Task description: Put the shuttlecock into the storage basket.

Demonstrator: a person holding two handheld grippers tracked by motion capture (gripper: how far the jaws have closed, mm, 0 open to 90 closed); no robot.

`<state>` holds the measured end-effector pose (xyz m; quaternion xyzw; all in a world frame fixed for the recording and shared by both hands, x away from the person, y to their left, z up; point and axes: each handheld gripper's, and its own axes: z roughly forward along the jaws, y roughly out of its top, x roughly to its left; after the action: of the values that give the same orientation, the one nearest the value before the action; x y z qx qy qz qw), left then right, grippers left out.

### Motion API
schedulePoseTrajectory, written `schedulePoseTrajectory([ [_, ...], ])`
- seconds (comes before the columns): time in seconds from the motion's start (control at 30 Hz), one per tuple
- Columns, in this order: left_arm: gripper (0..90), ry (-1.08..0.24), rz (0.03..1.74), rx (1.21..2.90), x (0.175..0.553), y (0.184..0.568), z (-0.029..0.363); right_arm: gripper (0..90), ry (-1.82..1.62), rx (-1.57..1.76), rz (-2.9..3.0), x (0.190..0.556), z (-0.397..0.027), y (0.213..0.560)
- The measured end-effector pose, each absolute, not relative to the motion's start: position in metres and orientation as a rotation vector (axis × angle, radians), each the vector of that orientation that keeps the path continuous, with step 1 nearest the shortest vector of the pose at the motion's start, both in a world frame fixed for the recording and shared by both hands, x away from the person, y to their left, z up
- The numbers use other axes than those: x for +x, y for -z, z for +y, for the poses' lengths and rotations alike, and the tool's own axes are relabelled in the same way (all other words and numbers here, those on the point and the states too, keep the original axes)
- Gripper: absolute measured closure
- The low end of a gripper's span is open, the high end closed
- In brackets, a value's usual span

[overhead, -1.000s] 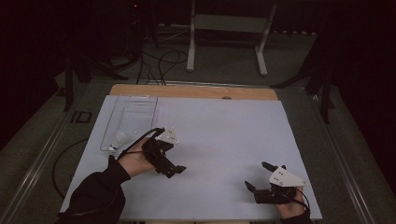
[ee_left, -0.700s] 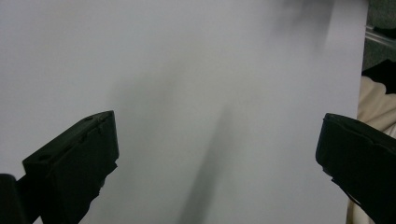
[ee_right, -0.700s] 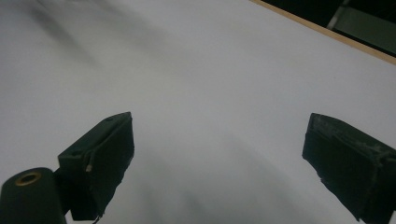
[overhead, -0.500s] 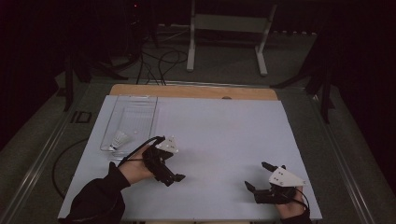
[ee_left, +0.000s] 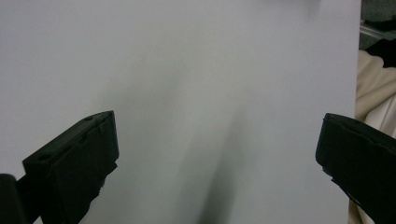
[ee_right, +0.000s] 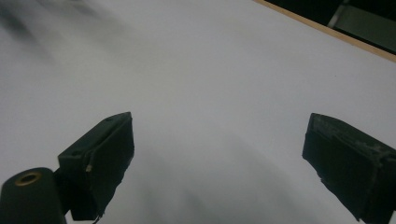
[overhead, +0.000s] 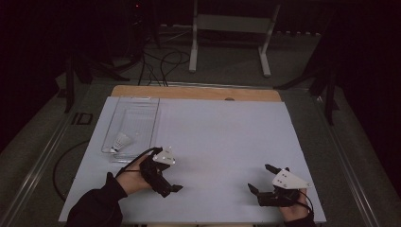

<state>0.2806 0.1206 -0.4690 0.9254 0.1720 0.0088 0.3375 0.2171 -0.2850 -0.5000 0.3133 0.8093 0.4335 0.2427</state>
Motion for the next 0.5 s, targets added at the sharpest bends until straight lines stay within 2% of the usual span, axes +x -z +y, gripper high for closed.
schedulePoseTrajectory([
  [0.5, 0.1, -0.021, 0.529, 2.386, 0.269, 0.482, 0.144, 8.9, -1.182, 0.856, 2.212, 0.217, -0.285, 0.500],
])
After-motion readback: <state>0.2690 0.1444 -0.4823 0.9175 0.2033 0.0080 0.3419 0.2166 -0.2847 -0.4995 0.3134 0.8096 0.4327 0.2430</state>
